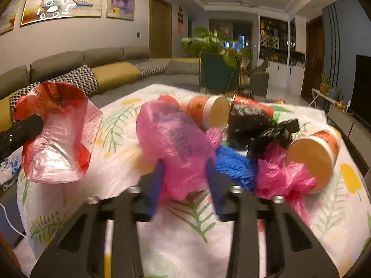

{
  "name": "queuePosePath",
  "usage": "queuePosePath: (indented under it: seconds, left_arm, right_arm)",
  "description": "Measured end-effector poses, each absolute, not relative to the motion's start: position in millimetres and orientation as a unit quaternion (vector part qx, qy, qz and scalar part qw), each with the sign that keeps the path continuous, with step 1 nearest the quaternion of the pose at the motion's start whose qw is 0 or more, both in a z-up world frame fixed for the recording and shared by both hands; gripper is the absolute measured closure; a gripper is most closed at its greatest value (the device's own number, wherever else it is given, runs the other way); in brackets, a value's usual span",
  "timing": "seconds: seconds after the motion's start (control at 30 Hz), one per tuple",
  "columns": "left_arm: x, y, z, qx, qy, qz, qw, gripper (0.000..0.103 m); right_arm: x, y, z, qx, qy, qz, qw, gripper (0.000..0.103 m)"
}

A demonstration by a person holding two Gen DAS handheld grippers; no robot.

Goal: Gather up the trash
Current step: 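Grasp the red snack wrapper with the left tool while the right tool grasps the pink bag, then carry the wrapper and pink bag over the grey bin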

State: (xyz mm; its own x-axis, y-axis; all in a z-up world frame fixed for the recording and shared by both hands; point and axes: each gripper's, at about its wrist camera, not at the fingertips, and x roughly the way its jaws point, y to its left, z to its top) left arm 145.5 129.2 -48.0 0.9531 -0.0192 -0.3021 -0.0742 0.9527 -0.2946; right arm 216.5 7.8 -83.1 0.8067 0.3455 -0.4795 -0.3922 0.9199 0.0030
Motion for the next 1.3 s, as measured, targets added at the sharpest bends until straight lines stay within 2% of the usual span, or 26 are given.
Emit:
queuePosePath:
  seconds: [0.07, 0.17, 0.5, 1.3]
  left_arm:
    - [146.5, 127.5, -47.2, -0.150, 0.154, 0.015, 0.976, 0.103]
    - [145.8, 126.2, -46.7, -0.148, 0.156, 0.013, 0.977, 0.103]
    - [136.7, 114.1, -40.1, -0.136, 0.150, 0.002, 0.979, 0.103]
    - [137.3, 20.8, -14.7, -0.077, 0.147, -0.089, 0.982, 0.103]
  right_arm:
    - [216.2, 3.9, -81.8, -0.037, 0.243, 0.200, 0.949, 0.093]
    - [209.0, -5.2, -77.0, -0.030, 0.232, 0.198, 0.952, 0.098]
    - [162.5, -51.9, -50.1, 0.004, 0.184, 0.179, 0.966, 0.099]
    - [106.2, -169.0, -11.8, 0.043, 0.110, 0.083, 0.990, 0.099]
